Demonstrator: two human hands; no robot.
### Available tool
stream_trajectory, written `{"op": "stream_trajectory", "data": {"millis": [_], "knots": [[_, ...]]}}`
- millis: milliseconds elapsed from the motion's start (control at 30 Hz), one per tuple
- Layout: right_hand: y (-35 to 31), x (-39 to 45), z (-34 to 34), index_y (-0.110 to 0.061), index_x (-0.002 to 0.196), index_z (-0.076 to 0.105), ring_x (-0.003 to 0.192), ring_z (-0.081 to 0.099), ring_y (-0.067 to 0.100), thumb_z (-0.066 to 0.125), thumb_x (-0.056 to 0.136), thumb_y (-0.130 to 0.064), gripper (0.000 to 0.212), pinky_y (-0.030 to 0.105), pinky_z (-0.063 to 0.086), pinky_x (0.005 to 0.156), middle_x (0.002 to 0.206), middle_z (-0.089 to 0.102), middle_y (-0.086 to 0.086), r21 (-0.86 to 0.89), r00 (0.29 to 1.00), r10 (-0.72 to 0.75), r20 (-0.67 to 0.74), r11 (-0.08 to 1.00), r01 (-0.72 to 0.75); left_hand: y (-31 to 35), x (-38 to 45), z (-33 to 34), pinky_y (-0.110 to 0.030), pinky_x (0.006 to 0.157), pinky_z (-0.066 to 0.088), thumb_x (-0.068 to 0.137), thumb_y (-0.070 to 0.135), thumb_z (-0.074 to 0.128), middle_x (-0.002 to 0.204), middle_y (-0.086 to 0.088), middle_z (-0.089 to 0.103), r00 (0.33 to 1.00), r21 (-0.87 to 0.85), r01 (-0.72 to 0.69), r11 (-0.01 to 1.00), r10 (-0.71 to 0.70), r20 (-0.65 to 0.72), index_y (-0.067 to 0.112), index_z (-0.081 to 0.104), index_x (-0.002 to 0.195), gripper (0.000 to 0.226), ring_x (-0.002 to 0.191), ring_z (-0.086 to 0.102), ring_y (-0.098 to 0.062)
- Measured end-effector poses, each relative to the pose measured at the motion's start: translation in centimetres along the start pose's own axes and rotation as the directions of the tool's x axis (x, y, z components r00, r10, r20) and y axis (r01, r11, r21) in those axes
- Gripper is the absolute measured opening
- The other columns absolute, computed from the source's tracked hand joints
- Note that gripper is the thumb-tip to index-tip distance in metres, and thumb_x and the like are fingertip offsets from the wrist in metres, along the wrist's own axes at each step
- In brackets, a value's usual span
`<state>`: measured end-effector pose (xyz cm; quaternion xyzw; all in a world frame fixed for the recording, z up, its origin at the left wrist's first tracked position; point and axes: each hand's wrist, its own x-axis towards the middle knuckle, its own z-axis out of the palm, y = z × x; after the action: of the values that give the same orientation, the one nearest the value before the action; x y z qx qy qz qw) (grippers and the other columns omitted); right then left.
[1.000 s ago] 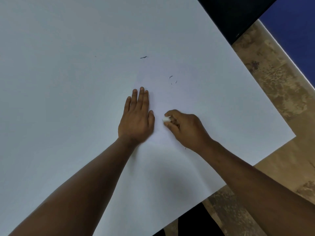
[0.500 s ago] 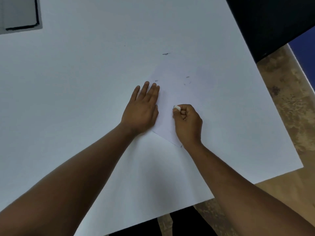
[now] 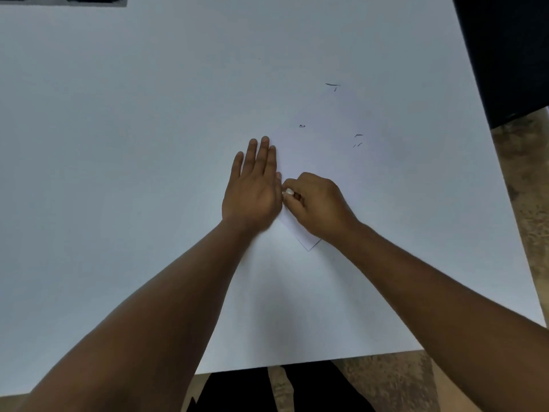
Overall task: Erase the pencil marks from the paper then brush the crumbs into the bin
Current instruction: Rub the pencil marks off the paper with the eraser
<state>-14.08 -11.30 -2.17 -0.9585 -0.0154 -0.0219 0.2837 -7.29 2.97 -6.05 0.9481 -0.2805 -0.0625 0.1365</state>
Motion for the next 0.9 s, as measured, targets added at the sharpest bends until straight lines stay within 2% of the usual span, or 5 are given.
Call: {"op": "stream_trajectory", "data": {"millis": [167, 333, 467, 633, 900], "knots": [[1.8, -1.8, -2.2, -0.004, 0.092, 0.068, 0.064, 0.055, 0.028, 0.042, 0.096, -0.022, 0.031, 0.033, 0.044, 0.055, 0.073, 0.056, 0.009, -0.169, 0.940, -0.223, 0.260, 0.948, 0.271, 0.1, 0.1, 0.2, -0.041, 0.129, 0.001, 0.110, 0.030, 0.019, 0.172, -0.008, 0.008, 1.000, 0.020, 0.025, 0.999, -0.025, 0.004, 0.007, 0.012, 0.163, 0.058, 0.159, 0.002, -0.025], [3.1, -1.9, -5.7, -0.011, 0.093, 0.066, 0.071, 0.055, 0.025, 0.053, 0.096, -0.016, 0.015, 0.037, 0.048, 0.064, 0.077, 0.054, 0.003, -0.237, 0.829, -0.177, 0.530, 0.908, 0.345, 0.4, 0.0, 0.0, -0.042, 0.129, 0.001, 0.110, 0.030, 0.019, 0.172, -0.008, 0.006, 1.000, 0.030, 0.028, 0.999, -0.028, 0.006, 0.007, 0.012, 0.163, 0.058, 0.159, 0.000, -0.026], [2.0, 0.8, -5.3, -0.010, 0.081, 0.064, 0.067, 0.053, 0.019, 0.049, 0.098, -0.022, 0.025, 0.034, 0.040, 0.066, 0.069, 0.056, 0.001, -0.121, 0.929, -0.133, 0.345, 0.975, 0.185, 0.4, 0.0, 0.0, -0.042, 0.129, 0.000, 0.110, 0.031, 0.019, 0.172, -0.009, 0.006, 1.000, 0.022, 0.029, 0.999, -0.029, 0.007, 0.007, 0.011, 0.163, 0.058, 0.159, -0.001, -0.026], [0.8, 0.3, -2.1, -0.009, 0.078, 0.064, 0.061, 0.050, 0.018, 0.051, 0.097, -0.021, 0.026, 0.031, 0.036, 0.060, 0.064, 0.055, 0.003, -0.054, 0.955, -0.075, 0.287, 0.994, 0.094, 0.4, -0.1, 0.1, -0.042, 0.129, 0.003, 0.110, 0.031, 0.020, 0.172, -0.010, 0.008, 1.000, 0.039, 0.016, 0.999, -0.016, -0.006, 0.006, 0.014, 0.162, 0.058, 0.159, 0.002, -0.027], [3.2, -3.1, -6.0, -0.008, 0.074, 0.057, 0.058, 0.046, 0.022, 0.050, 0.095, -0.016, 0.024, 0.038, 0.044, 0.059, 0.064, 0.046, 0.002, -0.175, 0.827, -0.156, 0.540, 0.940, 0.291, 0.6, 0.0, -0.1, -0.043, 0.129, 0.002, 0.110, 0.031, 0.020, 0.172, -0.009, 0.007, 0.999, 0.040, 0.036, 0.999, -0.037, 0.009, 0.007, 0.013, 0.162, 0.058, 0.159, 0.001, -0.026]]}}
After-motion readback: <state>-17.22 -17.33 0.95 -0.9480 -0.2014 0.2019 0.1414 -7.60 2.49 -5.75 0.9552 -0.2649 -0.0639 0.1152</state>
